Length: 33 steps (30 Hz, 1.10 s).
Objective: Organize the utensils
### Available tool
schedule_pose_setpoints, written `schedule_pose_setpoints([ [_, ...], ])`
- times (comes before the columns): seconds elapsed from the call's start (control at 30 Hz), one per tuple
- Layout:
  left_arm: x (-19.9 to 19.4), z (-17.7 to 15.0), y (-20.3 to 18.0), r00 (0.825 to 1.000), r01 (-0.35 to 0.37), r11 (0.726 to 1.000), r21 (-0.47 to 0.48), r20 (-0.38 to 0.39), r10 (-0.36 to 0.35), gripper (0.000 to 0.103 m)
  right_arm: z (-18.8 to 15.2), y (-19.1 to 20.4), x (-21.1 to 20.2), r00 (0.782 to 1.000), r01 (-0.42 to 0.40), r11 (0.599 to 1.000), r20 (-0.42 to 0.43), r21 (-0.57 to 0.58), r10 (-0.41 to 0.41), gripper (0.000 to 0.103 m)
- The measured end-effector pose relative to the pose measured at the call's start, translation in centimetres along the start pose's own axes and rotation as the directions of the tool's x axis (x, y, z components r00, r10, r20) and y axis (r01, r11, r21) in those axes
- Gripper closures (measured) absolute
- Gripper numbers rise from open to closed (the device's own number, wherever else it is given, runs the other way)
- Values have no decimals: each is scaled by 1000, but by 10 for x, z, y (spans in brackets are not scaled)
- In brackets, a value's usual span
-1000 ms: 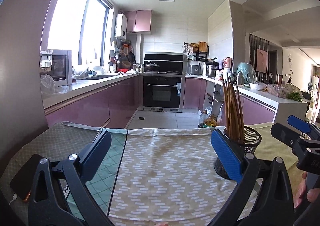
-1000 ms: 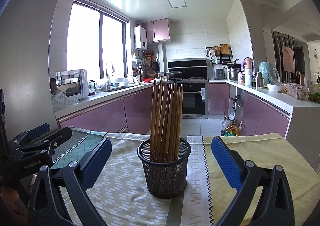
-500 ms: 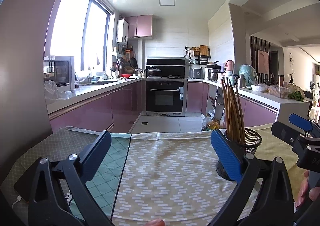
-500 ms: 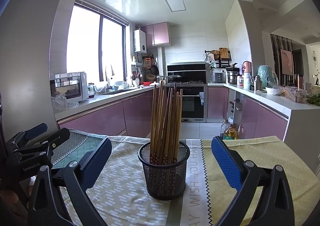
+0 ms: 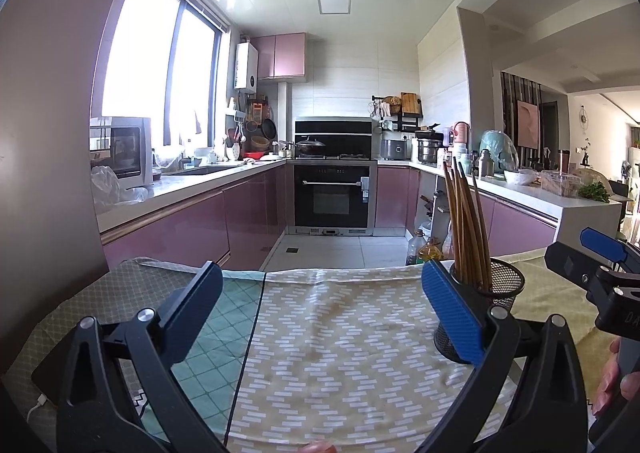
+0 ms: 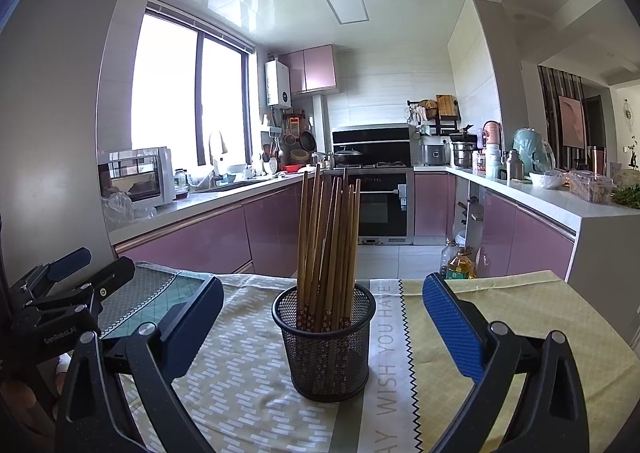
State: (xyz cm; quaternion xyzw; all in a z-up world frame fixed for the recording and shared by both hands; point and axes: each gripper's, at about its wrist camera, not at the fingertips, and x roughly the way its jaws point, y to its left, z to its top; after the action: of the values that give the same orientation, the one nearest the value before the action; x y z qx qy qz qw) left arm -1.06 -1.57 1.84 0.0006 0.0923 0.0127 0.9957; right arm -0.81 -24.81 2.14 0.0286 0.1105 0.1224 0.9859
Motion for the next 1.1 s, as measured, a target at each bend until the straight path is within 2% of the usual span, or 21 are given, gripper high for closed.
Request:
schedule_pose_setpoints([
  [1.1, -3, 3, -1, 1000, 6, 1000, -15, 0, -6, 5, 0, -2, 1, 1000, 3, 1000, -1, 1, -3, 7],
])
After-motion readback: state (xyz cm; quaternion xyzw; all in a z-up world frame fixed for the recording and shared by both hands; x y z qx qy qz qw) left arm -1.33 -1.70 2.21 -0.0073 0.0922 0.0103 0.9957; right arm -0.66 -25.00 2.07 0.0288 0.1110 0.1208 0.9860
